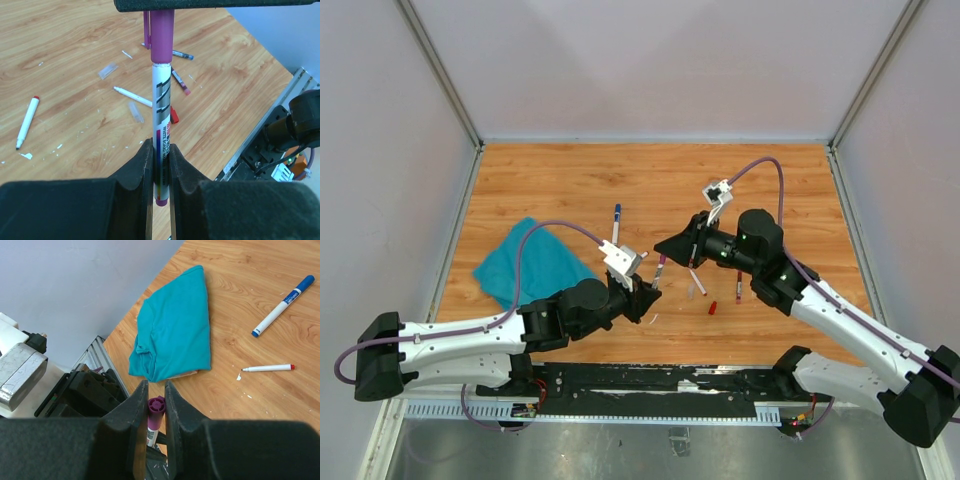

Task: Insert the pens into the pen caps
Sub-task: Press the pen cap onto the pen.

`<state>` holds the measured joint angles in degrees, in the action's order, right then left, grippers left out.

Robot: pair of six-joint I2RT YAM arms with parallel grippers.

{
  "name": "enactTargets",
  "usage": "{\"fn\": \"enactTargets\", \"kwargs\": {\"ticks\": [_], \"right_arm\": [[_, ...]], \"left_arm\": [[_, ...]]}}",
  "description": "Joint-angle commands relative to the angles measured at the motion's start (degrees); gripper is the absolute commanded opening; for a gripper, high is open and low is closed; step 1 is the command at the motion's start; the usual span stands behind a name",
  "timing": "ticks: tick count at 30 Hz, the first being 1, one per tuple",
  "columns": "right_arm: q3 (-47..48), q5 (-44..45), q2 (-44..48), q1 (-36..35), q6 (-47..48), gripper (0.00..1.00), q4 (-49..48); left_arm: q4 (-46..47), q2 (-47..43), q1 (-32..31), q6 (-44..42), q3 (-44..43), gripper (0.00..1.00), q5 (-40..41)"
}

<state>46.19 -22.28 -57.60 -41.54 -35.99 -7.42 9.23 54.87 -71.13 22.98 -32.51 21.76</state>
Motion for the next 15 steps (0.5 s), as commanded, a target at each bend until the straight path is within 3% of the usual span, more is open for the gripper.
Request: {"fn": "enactTargets", "kwargs": {"ticks": [1, 15], "right_arm": [[-3.5, -1.2, 0.7, -2.2, -0.2, 0.01, 1.6], [-11.9, 1.3, 1.8, -8.9, -4.7, 0.01, -2.3]], "left_arm": [[5.0, -2.6, -0.3, -0.5, -4.0, 0.0, 2.9], [7.5, -4.4, -0.3, -2.9, -7.5, 0.0, 1.3]]}}
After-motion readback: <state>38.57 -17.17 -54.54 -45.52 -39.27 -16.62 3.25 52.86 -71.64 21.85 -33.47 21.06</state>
